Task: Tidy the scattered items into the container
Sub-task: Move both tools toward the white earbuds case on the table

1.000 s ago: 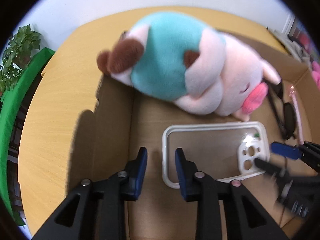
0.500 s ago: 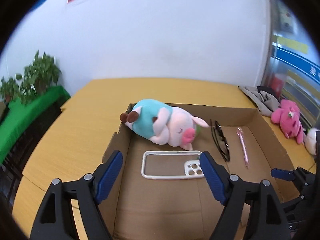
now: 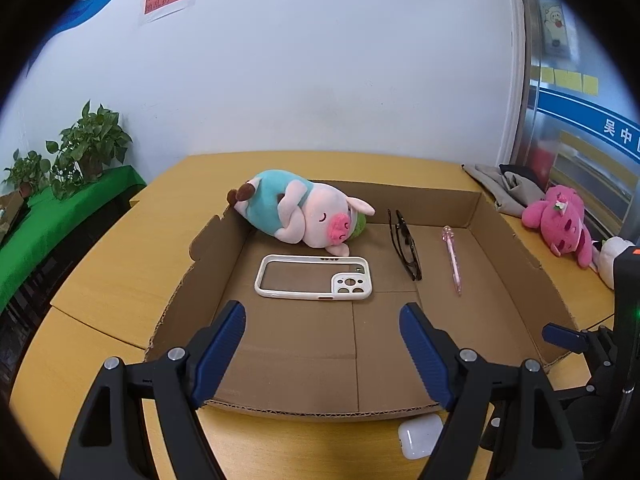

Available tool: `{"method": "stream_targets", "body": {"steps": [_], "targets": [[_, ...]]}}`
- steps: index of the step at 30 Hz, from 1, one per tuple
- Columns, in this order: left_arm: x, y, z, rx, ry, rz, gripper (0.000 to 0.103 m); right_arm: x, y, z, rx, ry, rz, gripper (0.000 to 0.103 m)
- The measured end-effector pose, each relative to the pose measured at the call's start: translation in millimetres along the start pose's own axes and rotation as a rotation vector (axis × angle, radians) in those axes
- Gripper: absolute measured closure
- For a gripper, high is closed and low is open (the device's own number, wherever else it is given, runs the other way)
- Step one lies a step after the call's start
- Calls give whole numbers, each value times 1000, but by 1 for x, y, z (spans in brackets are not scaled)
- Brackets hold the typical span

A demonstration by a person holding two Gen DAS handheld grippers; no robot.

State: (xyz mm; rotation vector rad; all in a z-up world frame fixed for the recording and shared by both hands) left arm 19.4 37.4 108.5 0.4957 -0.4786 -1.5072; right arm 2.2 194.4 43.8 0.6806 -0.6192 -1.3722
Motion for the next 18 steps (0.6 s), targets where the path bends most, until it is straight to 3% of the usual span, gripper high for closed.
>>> {"method": "stream_targets", "body": {"steps": [18], "targets": [[-12, 1, -12, 43, -13, -14, 24, -3, 9, -10, 0, 34, -46, 0]]}}
Point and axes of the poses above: each gripper's, at about its wrist camera, not at the fingertips, and y roughly against the way its jaws point, x to its left, z to its top, the point moved 1 cm from there along -y, roughly the way its jaws point
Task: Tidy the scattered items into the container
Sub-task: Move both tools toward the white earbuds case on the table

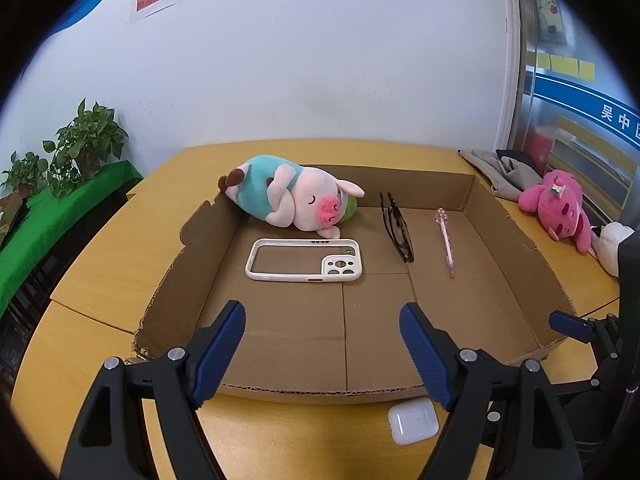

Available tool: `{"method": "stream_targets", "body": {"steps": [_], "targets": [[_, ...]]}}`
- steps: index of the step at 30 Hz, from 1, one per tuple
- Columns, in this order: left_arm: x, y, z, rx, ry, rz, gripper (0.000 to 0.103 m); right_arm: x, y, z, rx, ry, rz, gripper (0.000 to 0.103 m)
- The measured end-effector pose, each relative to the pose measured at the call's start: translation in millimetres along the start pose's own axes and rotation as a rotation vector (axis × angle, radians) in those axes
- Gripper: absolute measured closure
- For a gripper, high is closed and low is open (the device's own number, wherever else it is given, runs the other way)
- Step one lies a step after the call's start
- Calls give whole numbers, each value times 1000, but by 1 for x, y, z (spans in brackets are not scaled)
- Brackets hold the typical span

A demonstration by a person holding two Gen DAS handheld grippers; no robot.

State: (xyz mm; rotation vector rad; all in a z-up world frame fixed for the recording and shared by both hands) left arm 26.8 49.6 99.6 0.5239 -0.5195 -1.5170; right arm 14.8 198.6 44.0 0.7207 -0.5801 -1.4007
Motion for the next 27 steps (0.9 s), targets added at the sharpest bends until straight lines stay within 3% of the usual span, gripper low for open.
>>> {"method": "stream_targets", "body": {"steps": [17, 21, 24, 27], "targets": [[2, -6, -4, 32, 0, -10, 24, -3, -1, -3, -5, -6, 1, 0], [6, -10, -16, 68, -8, -49, 24, -9, 1, -12, -15, -31, 70, 0], [11, -13, -28, 108, -2, -113, 24, -8, 15, -25, -80, -19, 107, 1], [12, -11, -40, 124, -9, -158, 24, -1, 22, -40, -91, 2, 201, 1]]}}
Point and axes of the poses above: each gripper's, at about its wrist camera, not at the fingertips, and y roughly against the way its jaws point, x to its left, z to its top, the point moved 1 cm from there along -y, roughly the way its jaws point
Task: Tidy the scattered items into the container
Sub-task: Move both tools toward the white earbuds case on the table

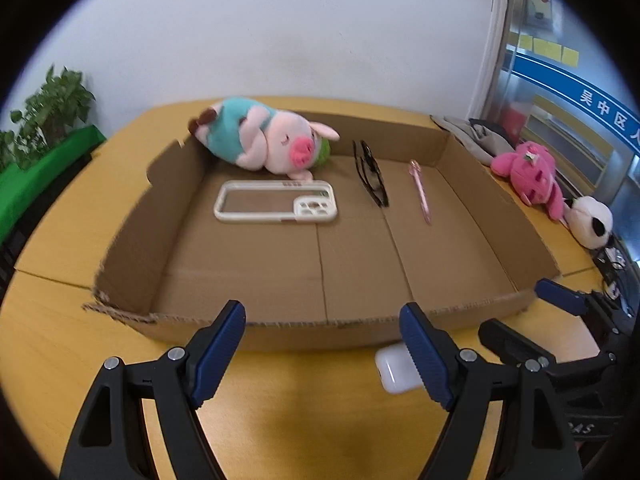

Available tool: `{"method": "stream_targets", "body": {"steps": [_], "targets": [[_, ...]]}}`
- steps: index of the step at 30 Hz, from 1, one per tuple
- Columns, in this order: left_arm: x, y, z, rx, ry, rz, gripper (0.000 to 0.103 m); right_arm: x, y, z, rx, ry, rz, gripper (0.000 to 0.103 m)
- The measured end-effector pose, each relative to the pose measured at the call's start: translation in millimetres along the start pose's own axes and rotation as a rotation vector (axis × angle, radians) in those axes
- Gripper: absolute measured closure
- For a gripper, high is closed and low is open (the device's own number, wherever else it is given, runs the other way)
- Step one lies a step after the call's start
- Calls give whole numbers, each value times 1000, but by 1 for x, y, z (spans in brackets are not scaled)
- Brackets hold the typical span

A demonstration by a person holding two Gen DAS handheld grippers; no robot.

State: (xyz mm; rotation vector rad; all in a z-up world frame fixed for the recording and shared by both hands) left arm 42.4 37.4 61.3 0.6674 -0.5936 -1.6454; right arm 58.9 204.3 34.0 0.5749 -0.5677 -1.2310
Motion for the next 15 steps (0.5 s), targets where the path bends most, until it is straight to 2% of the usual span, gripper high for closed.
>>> {"method": "stream_targets", "body": {"steps": [3, 6, 10, 13, 15], "targets": [[-1, -2, -7, 29, -20, -35, 24, 13, -13, -16, 57, 48, 33, 2], [3, -3, -10, 45, 15, -75, 24, 18, -34, -25, 124, 15, 48, 3], [6, -5, -12, 58, 14, -69, 24, 31, -52, -27, 147, 28, 56, 8], [10, -6, -14, 68, 26, -74, 24, 41, -65, -29, 168, 48, 48, 20], [12, -8, -15, 77, 32, -83, 24, 48, -71, -32, 186, 85, 29, 37]]}}
Point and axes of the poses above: each gripper's, at about its wrist camera, not at the fingertips, and y roughly against the way its jaws point, x to its left, z to its top, the point moved 1 cm from there along -y, roughly the way its jaws point
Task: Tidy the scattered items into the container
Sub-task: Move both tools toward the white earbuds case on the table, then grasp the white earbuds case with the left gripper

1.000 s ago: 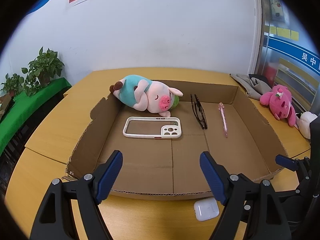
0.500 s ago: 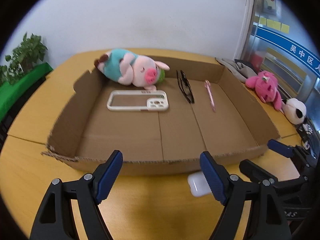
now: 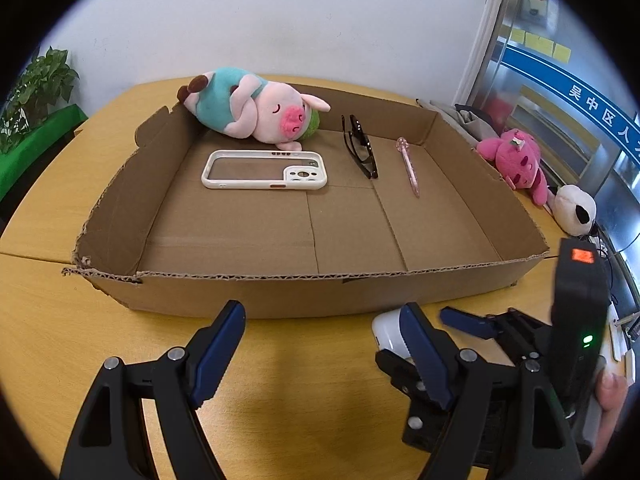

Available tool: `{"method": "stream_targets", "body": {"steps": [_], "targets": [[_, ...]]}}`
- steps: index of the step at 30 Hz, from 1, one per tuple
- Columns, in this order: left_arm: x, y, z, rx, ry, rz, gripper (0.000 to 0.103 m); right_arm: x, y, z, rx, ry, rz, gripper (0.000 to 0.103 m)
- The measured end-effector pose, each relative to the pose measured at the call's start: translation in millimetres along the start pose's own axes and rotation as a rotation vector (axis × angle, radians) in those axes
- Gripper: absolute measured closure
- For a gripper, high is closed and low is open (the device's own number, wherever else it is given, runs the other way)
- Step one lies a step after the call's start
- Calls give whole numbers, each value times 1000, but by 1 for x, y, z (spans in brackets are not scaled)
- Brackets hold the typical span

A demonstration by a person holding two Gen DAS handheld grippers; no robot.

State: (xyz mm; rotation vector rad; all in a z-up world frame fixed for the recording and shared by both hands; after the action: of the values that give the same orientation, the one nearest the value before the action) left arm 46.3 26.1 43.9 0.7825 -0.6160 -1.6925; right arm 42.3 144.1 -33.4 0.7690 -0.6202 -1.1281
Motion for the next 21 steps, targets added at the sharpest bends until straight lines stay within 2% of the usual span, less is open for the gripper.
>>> {"method": "stream_targets", "body": {"steps": [1, 2, 5, 8, 13, 16, 18, 19, 21], "targets": [[1, -1, -1, 5, 6, -7, 24, 3, -1, -1, -1, 27, -19, 42], [3, -2, -2, 12, 12, -14, 24, 5, -1, -2, 0, 42, -31, 51], [6, -10, -4, 47, 37, -44, 24, 3, 0, -3, 3, 36, -25, 53], [6, -19, -7, 97, 72, -153, 24, -2, 4, -6, -6, 19, 3, 53], [7, -32, -11, 164, 169, -390, 24, 3, 16, -9, -44, 21, 79, 53], [1, -41, -13, 217, 180, -461, 26, 6, 25, -8, -67, 24, 104, 53], [-4, -46, -17, 249, 185, -502, 42, 7, 32, -7, -94, 18, 143, 53], [-5, -47, -17, 257, 188, -518, 47, 8, 34, -6, -104, 22, 156, 53], [-6, -47, -18, 258, 185, -507, 60, 14, 37, -5, -109, 48, 162, 53]]}}
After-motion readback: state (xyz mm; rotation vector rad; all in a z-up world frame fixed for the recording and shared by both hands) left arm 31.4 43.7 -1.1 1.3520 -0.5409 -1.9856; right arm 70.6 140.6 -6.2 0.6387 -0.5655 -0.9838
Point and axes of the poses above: each gripper's, at about its wrist camera, not at the fingertips, and y roughly against the way its jaws point, x to its left, z to its top, the point moved 1 cm from there along -y, roughly the way its jaws point
